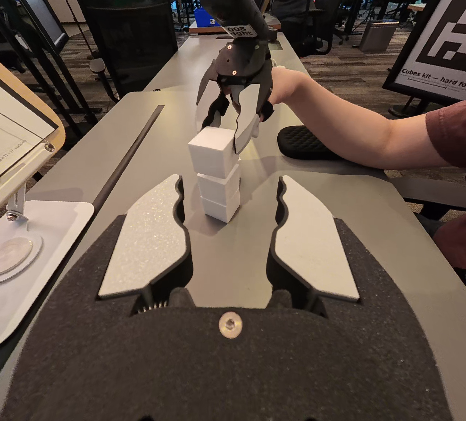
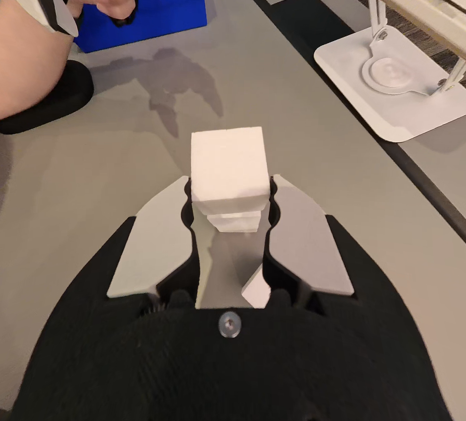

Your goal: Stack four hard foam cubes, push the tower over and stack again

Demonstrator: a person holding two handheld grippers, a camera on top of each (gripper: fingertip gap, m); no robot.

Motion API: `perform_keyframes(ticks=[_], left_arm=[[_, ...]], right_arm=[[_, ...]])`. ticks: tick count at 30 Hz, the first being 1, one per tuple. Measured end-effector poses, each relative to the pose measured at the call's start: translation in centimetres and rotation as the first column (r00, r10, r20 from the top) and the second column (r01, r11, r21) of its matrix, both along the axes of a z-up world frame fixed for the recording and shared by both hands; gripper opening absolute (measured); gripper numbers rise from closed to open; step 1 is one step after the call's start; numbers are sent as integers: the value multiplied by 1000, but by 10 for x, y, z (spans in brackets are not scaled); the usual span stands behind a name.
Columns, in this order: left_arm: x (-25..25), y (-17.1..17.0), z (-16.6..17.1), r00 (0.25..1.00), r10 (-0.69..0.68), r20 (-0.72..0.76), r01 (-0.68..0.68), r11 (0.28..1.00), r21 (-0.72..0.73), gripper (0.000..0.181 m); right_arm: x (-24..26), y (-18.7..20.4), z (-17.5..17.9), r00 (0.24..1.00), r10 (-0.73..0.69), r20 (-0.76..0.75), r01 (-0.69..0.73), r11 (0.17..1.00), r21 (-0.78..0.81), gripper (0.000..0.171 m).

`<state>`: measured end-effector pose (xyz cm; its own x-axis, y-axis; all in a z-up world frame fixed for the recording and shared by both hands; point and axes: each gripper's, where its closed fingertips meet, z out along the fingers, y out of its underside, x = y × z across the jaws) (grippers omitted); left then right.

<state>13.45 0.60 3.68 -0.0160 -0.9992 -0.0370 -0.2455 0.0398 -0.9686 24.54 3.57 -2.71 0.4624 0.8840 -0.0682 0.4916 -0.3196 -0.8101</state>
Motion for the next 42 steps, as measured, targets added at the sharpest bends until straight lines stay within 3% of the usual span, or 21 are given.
perform_keyframes(ticks=[8, 14, 17, 21, 23, 26, 33, 36, 39, 42], left_arm=[[4, -1, -7, 1000, -5, -30, 5, 1000, 0, 72], [5, -2, -9, 999, -8, -41, 8, 1000, 0, 73], [5, -2, -9, 999, -6, -46, 6, 1000, 0, 73], [9, -5, -11, 999, -16, -51, 16, 1000, -5, 73], [11, -5, -15, 998, -14, -69, 14, 1000, -2, 73], [13, -5, -21, 995, -13, -95, 14, 1000, 4, 74], [14, -3, -25, 994, -12, -105, 11, 1000, -9, 74], [13, -3, -26, 994, -12, -108, 12, 1000, -9, 74], [13, -3, -25, 994, -12, -107, 11, 1000, -6, 74], [11, -3, -23, 995, -10, -100, 9, 1000, -7, 74]], right_arm=[[2, 1, -10, 999, 3, 42, -3, 1000, 2, 59], [20, -8, 10, 1000, -15, 6, 15, 998, 54, 79], [63, -10, -5, 978, -174, 112, 178, 984, -27, 80], [109, -15, -52, 858, -347, 379, 437, 881, -183, 77], [102, -13, -61, 860, -359, 362, 462, 850, -255, 77], [102, -4, -72, 822, -390, 415, 511, 827, -236, 77], [99, -6, -102, 784, -343, 517, 531, 803, -271, 73], [99, -7, -106, 780, -336, 528, 538, 791, -292, 59], [102, -12, -102, 794, -327, 512, 532, 783, -324, 58], [105, -10, -75, 829, -378, 411, 521, 790, -322, 58]])
